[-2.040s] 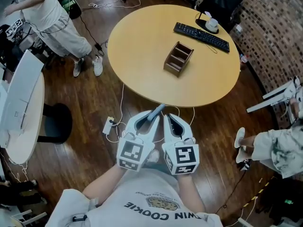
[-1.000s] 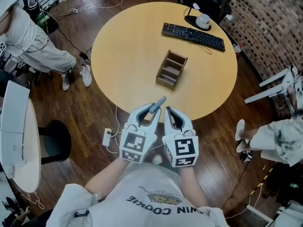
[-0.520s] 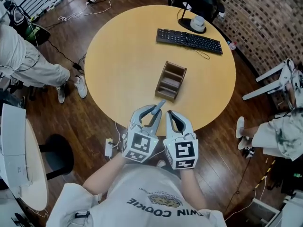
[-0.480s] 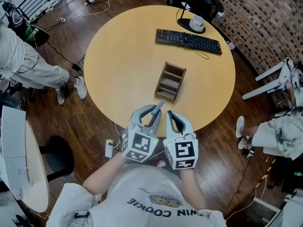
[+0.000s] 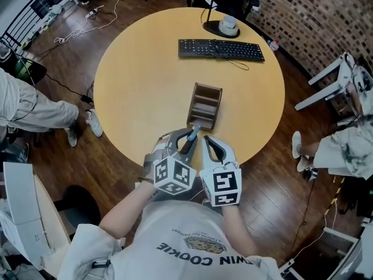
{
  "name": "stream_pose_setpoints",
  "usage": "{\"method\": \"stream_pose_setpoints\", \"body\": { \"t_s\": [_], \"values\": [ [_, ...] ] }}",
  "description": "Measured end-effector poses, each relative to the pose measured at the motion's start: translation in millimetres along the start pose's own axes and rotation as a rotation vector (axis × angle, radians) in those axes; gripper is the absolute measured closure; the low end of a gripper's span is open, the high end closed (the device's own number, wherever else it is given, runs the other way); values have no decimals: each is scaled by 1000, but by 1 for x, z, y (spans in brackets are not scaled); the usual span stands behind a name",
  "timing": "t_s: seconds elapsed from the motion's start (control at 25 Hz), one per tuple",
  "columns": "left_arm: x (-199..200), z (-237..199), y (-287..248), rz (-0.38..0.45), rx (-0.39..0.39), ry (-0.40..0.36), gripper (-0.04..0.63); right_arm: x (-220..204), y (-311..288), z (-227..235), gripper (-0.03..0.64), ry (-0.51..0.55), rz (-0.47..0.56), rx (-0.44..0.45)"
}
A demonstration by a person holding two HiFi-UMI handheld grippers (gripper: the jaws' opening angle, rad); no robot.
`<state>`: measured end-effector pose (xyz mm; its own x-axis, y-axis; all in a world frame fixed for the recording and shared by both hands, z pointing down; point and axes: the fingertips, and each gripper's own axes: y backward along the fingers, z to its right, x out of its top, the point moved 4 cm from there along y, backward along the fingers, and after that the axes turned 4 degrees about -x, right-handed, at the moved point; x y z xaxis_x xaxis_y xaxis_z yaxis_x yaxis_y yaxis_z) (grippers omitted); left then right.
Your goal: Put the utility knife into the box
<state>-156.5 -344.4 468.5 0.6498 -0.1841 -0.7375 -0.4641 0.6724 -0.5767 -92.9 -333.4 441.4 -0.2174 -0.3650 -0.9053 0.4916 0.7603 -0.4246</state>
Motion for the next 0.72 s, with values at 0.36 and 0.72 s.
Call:
{"method": "stream_pose_setpoints", "body": {
  "t_s": [0.36,0.72],
  "values": [
    [-10,-10,-34,-78,-118,-269,522,-1,-9,11,615,-24,-9,-56],
    [-15,-5,-58,-123,-189,-423,522,-5,-12,17,615,-43,-14,-89]
  ]
}}
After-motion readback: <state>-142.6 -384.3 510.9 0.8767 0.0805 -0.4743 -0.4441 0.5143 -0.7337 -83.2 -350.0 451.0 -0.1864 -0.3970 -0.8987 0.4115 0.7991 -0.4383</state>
